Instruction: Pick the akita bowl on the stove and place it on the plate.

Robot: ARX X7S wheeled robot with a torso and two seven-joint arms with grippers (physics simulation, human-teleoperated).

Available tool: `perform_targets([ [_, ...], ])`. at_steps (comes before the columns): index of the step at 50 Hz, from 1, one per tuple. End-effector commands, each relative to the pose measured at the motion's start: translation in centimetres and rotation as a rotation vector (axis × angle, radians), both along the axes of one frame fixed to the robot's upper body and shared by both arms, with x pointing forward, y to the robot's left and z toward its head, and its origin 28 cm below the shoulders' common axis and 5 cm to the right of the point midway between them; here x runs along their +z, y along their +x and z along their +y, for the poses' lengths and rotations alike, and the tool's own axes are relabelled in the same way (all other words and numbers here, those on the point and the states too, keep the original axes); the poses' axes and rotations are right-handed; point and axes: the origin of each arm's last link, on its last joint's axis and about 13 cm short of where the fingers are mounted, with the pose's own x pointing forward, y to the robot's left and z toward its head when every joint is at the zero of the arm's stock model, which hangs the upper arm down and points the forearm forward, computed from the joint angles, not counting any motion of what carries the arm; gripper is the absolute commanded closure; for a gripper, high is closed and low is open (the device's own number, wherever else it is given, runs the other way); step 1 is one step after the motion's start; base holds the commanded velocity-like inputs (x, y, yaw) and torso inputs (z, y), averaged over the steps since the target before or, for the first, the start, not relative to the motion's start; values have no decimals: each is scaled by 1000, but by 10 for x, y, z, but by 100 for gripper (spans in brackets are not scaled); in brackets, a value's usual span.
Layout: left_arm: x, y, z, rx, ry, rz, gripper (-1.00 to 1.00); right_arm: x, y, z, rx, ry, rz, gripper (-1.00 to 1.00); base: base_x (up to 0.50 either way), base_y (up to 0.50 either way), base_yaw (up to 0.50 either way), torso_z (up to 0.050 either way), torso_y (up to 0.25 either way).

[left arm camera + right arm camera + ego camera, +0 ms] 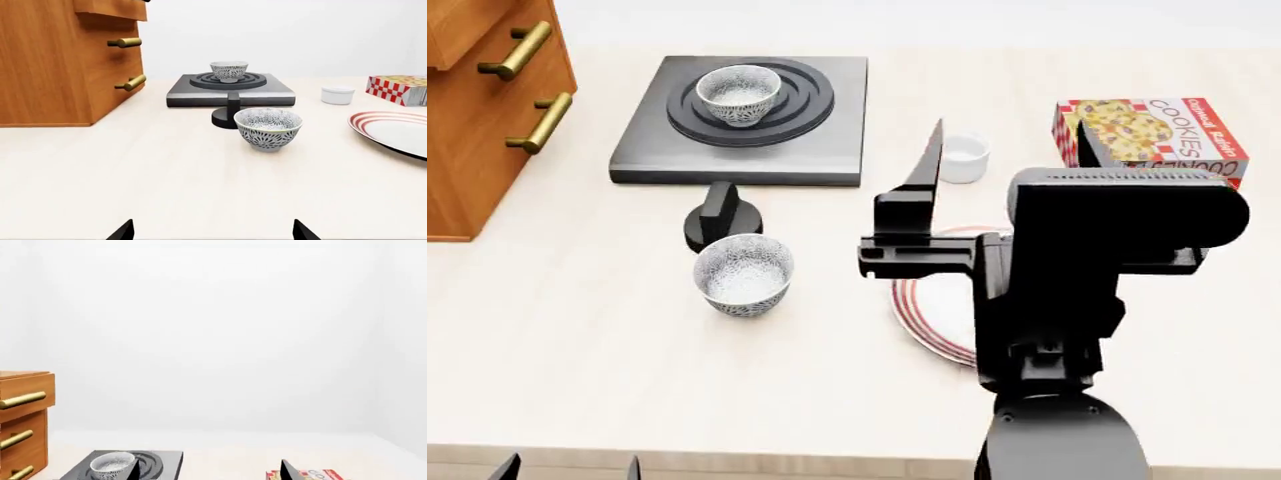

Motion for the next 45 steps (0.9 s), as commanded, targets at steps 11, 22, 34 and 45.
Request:
perform_targets([
  [11, 2, -2, -1, -2, 3, -6, -100, 55, -44, -37, -109, 14, 43, -100, 0, 0, 0, 0, 0],
  [22, 1, -1, 0, -6, -1, -9, -100, 18, -50, -40, -88, 40, 79, -100, 0, 0, 0, 0, 0],
  [34, 0, 1, 0, -6, 0, -5, -100, 11, -49, -38, -85, -33, 131, -100, 0, 0, 0, 0, 0],
  [45, 0, 1, 0, -7, 3, -3, -100, 11, -50, -38, -86, -45, 136, -100, 0, 0, 0, 0, 0],
])
